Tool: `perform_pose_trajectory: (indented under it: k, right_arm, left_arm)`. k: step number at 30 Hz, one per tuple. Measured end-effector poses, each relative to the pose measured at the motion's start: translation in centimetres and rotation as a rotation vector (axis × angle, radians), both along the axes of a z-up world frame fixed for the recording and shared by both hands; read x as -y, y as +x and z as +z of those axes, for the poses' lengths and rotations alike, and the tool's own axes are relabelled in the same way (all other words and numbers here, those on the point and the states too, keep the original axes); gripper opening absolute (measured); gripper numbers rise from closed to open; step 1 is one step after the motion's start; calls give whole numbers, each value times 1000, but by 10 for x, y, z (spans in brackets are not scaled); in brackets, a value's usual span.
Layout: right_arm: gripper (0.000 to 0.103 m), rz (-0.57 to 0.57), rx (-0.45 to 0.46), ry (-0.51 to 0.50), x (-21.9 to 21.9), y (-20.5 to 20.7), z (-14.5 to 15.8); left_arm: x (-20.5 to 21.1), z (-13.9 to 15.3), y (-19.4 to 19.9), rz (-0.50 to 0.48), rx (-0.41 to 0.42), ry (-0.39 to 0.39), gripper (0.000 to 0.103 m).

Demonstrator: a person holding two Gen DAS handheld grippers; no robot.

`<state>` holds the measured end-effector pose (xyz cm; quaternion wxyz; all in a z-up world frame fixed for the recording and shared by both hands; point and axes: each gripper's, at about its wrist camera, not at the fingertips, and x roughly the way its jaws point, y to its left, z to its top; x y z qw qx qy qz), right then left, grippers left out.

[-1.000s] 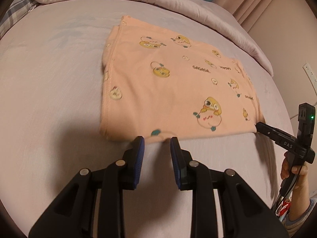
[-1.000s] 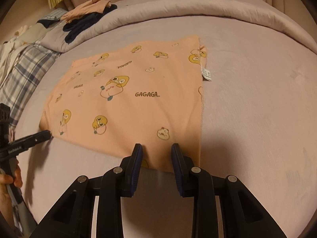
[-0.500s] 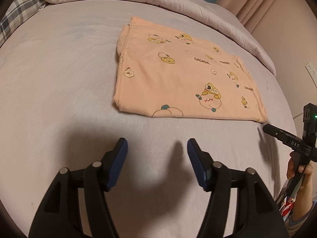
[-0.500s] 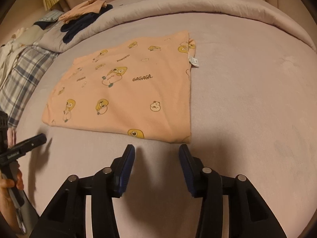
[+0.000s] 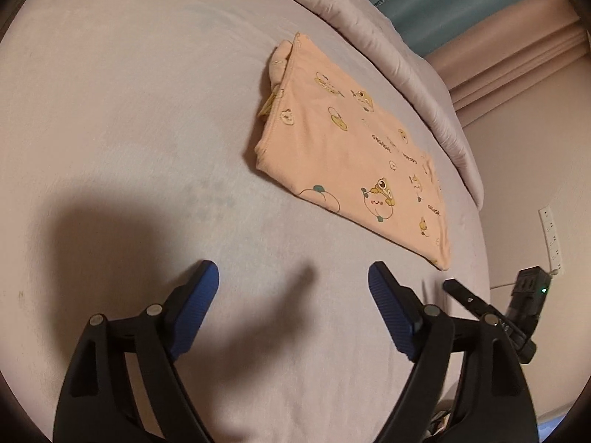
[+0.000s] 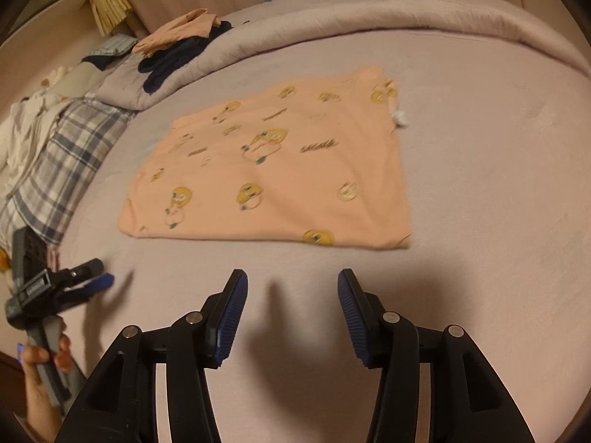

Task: Fold small clothes
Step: 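Withdraw both grippers and bring the left gripper to the shirt's long edge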

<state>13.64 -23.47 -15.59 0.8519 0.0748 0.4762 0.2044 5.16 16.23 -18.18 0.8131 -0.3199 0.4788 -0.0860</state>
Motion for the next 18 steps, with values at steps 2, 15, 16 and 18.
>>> perform_pose_trajectory:
  k: [2, 15, 16, 18]
  right_arm:
    - [51, 11, -11, 8, -7, -1, -1]
    - [54, 89, 4, 47, -40, -6, 11]
    - [54, 89, 10, 41, -41, -7, 11]
    - [54, 90, 27, 29, -43, -6, 13]
  left_arm:
    - [-4, 0, -2, 15, 0, -28, 83]
    - [-14, -1, 12, 17, 8, -68, 94]
    - [-15, -2, 15, 12, 13, -75, 96]
    - [-16, -5, 21, -3, 22, -91, 100]
